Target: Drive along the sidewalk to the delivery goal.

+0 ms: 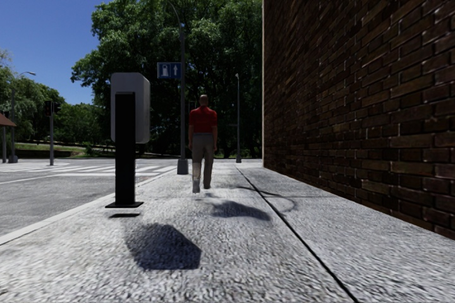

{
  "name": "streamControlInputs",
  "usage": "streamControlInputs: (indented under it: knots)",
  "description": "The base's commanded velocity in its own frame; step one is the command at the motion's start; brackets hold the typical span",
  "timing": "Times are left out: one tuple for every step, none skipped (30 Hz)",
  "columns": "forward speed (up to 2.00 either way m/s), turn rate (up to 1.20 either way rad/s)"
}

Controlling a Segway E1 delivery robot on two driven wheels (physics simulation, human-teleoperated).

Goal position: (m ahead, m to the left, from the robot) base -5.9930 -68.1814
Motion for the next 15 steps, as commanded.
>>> streamControlInputs:
  knots:
    - [2.00,0.00]
    - [2.00,0.00]
    - [2.00,0.00]
    - [2.00,0.00]
    - [2.00,0.00]
    - [2.00,0.00]
    - [2.00,0.00]
    - [2.00,0.00]
    - [2.00,0.00]
    - [2.00,0.00]
    - [2.00,0.00]
    - [2.00,0.00]
    - [2.00,0.00]
    - [2.00,0.00]
    - [2.00,0.00]
